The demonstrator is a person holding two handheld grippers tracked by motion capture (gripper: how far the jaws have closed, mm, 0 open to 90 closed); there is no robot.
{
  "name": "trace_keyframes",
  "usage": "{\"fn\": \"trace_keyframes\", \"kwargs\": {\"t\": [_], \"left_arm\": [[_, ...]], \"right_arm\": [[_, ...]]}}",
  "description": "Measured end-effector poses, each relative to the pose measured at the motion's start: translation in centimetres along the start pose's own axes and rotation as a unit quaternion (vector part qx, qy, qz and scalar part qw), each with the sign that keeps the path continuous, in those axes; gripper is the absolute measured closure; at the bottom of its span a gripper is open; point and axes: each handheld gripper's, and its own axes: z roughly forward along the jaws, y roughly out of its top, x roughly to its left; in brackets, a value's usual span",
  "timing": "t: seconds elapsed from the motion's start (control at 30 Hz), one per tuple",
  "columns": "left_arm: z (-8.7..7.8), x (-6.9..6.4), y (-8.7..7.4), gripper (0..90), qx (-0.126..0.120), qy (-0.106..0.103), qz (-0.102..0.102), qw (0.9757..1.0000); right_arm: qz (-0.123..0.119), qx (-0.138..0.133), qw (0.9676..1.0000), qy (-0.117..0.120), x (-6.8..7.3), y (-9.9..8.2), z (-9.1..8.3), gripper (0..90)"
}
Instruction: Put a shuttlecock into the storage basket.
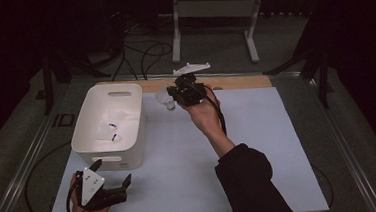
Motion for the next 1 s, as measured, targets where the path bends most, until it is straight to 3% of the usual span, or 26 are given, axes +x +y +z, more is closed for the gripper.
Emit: {"fn": "trace_keyframes", "kwargs": {"t": [1.0], "left_arm": [[0.0, 0.0, 0.0, 0.2, 0.000, 0.000, 0.000, 1.0000]], "right_arm": [[0.004, -0.008, 0.9999, -0.014, -0.2, 1.3, 1.0, 89.8]]}}
